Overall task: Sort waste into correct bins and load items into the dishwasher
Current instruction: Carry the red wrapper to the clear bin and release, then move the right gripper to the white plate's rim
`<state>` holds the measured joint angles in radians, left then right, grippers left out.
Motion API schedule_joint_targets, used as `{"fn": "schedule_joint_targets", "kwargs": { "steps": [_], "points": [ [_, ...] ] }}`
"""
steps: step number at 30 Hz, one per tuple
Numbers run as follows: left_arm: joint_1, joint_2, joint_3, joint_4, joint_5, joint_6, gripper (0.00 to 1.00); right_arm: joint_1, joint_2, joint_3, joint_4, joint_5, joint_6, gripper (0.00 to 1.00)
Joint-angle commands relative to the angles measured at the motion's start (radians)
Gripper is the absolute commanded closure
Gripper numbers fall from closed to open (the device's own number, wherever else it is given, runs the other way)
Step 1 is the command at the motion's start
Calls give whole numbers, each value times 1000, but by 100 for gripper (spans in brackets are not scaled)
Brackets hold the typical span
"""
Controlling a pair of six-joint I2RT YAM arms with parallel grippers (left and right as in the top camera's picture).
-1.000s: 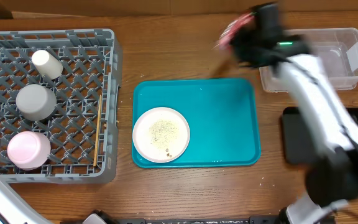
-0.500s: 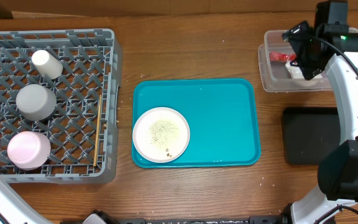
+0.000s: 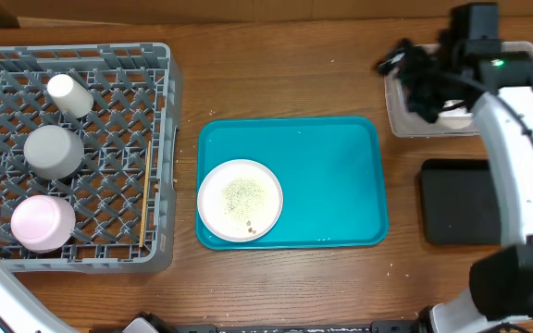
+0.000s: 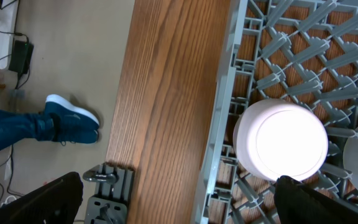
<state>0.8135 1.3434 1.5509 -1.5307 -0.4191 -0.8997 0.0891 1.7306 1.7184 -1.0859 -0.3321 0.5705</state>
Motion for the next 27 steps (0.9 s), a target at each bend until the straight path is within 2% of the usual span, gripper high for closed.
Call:
{"fn": "schedule_joint_targets", "kwargs": {
  "steps": [1, 5, 8, 10, 12, 17, 18, 19, 27],
  "points": [
    [6, 3, 3, -2, -2, -21, 0, 120, -5, 2, -40, -51, -213, 0],
    [6, 3, 3, -2, -2, -21, 0, 290, 43, -12, -63, -50, -262, 0],
    [6, 3, 3, -2, -2, -21, 0, 401, 87, -39, -49, 47, -259, 6],
    [6, 3, 3, -2, -2, -21, 0, 458, 116, -62, -45, 137, -217, 21],
    [6, 3, 3, -2, -2, -21, 0, 508, 148, -87, -45, 193, -145, 47],
    [6, 3, 3, -2, -2, -21, 0, 592, 213, -121, -10, 129, -94, 86],
    [6, 3, 3, -2, -2, -21, 0, 607, 225, -130, 6, 120, -90, 91],
    [6, 3, 3, -2, -2, -21, 0, 621, 237, -140, 19, 123, -78, 95],
    [6, 3, 3, -2, -2, -21, 0, 644, 330, -155, 26, 241, -20, 96]
  ]
}}
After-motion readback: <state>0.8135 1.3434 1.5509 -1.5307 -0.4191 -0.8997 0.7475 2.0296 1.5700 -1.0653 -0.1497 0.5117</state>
